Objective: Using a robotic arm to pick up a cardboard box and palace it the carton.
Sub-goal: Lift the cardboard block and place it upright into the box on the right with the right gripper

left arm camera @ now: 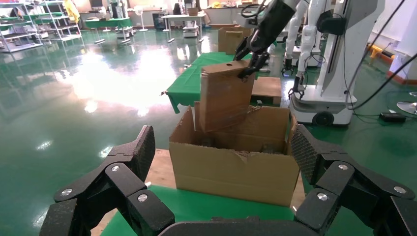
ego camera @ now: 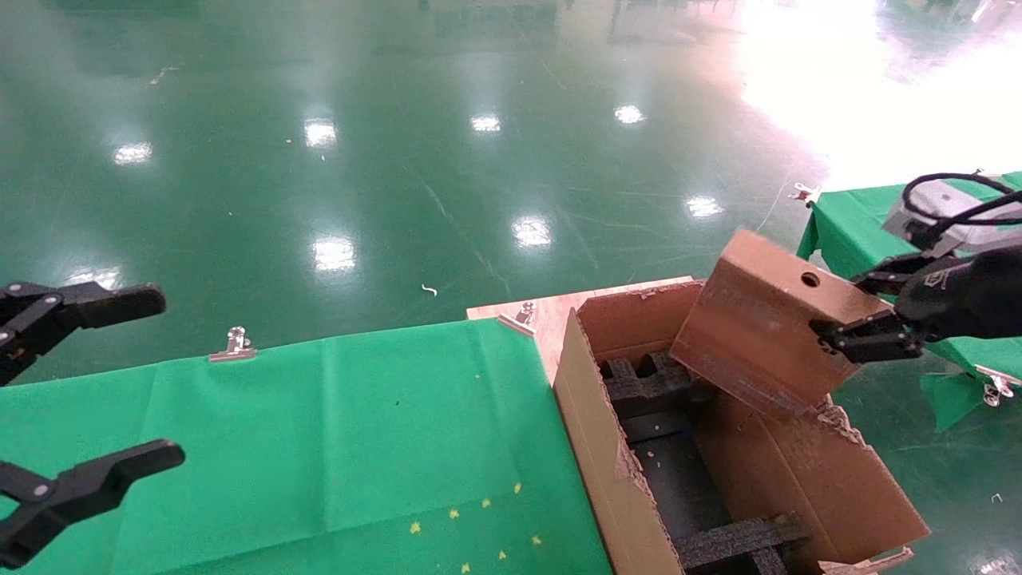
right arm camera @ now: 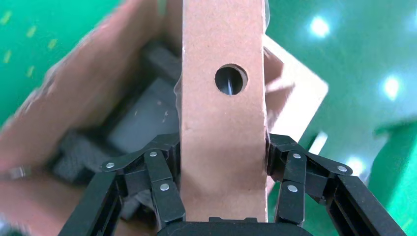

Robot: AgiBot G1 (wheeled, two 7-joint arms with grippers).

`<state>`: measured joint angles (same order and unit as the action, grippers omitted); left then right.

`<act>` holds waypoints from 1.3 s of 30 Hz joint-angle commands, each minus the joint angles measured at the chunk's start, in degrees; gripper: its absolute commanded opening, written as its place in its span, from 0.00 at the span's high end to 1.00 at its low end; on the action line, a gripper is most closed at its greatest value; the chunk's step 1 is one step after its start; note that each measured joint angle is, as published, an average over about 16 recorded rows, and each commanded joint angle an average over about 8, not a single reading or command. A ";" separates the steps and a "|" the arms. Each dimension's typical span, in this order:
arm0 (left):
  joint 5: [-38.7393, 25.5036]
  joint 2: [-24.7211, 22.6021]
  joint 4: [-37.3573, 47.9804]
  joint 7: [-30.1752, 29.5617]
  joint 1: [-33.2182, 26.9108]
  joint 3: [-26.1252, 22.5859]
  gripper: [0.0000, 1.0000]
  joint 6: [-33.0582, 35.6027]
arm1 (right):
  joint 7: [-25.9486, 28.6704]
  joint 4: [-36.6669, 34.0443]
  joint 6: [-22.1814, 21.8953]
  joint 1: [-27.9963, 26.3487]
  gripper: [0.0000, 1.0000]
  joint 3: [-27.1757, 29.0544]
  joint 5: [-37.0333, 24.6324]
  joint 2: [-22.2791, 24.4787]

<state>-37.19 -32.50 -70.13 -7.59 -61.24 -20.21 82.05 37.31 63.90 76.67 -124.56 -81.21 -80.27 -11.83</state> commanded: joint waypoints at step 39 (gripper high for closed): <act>0.01 0.01 0.02 0.00 0.02 0.00 0.00 -0.01 | 45.18 13.84 -21.21 9.90 1.00 -7.16 -10.18 5.12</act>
<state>-37.17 -32.48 -70.11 -7.59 -61.22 -20.21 82.04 81.90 77.64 55.78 -114.68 -88.32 -89.91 -6.72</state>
